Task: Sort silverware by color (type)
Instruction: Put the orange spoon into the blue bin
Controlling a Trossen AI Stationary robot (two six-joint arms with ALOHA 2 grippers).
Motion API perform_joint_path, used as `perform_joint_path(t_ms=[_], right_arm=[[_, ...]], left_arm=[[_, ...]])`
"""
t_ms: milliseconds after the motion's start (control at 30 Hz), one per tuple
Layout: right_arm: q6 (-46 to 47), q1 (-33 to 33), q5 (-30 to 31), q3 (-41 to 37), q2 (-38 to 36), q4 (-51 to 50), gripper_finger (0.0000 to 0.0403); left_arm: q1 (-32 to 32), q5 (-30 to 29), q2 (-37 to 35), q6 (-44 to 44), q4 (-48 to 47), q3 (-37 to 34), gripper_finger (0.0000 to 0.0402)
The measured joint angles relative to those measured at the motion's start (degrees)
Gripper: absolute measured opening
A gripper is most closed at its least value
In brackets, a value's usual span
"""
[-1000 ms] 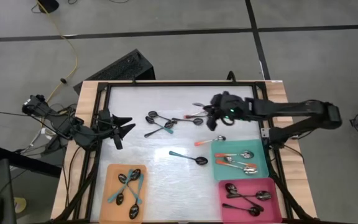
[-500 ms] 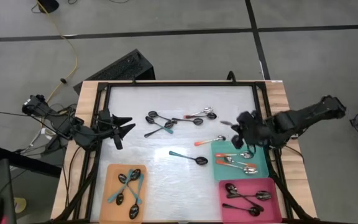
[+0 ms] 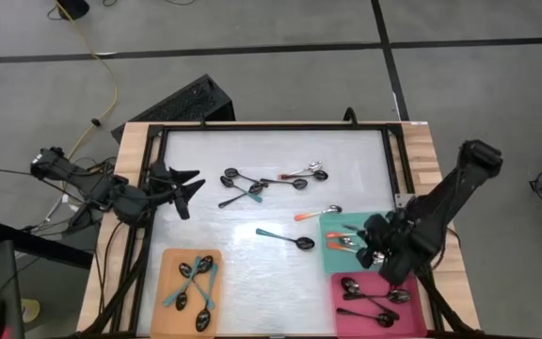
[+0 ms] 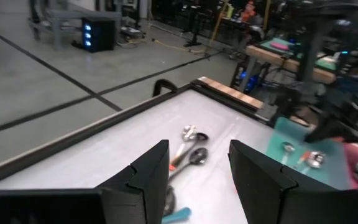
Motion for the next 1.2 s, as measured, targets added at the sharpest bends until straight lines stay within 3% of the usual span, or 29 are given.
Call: perform_joint_path(t_ms=[267,533,867,1200], right_arm=[[1.83,2.71,-0.09,-1.02,11.44,1.33,0.0008],[0.19,2.47,-0.11,-1.06,15.8,2.68,0.0006],[-9.39,0.72,0.14,-2.38,3.32,4.15,0.0005],[-23.12,-10.17,-11.76,-21.4,-14.92,28.46,0.0005]], left_arm=[[5.89,1.17,1.16,0.71,-0.03,0.0,0.0151],[10.59,7.28,6.37,0.71,0.09,0.0,0.0151],[12.58,8.15,9.27,-0.42,2.23,0.0,0.0151],[12.97,11.53,9.24,0.89,3.1,0.0,0.0151]])
